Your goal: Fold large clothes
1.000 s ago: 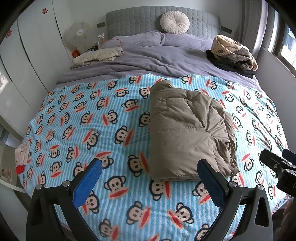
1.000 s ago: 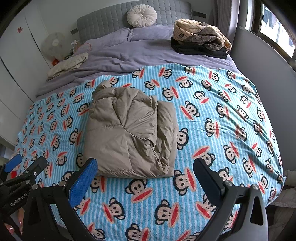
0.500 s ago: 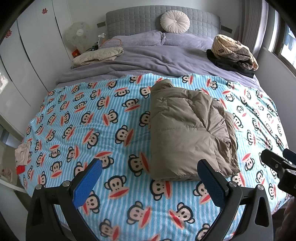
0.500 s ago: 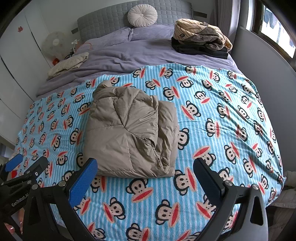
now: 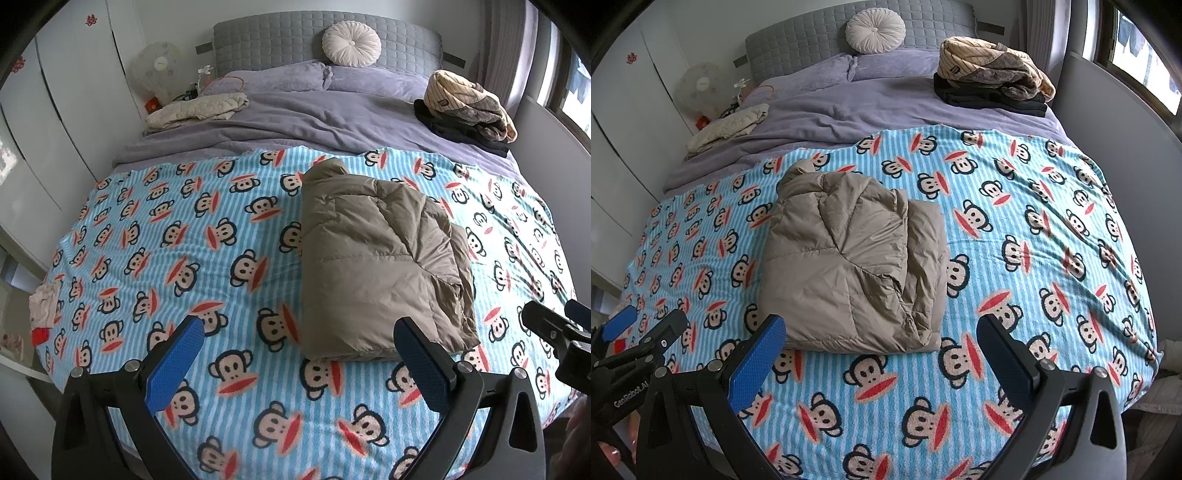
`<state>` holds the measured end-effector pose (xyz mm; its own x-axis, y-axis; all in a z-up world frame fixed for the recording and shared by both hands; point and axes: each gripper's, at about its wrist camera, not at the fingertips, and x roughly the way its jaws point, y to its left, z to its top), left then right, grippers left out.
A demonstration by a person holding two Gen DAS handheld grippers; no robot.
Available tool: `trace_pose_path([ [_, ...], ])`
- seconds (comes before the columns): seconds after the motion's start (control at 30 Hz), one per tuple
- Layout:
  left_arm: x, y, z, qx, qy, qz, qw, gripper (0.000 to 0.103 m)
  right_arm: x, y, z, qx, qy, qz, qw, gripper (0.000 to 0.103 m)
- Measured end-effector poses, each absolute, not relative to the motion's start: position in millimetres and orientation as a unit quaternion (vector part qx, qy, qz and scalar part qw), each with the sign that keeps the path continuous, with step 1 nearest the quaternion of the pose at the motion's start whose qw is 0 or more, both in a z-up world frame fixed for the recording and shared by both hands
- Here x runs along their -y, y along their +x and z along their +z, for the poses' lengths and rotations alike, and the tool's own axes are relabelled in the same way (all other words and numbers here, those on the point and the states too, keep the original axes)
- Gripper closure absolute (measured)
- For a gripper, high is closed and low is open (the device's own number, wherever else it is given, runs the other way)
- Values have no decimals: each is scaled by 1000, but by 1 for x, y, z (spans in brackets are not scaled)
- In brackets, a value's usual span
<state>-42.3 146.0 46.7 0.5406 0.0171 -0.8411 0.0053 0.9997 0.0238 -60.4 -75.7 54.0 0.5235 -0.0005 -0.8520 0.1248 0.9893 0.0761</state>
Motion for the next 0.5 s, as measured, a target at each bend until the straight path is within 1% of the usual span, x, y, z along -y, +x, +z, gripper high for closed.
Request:
trace_pose_path([
  [0.5, -143, -41, 50, -479, 9, -4, 878, 0, 77, -60, 54, -489, 65, -34, 869, 0],
])
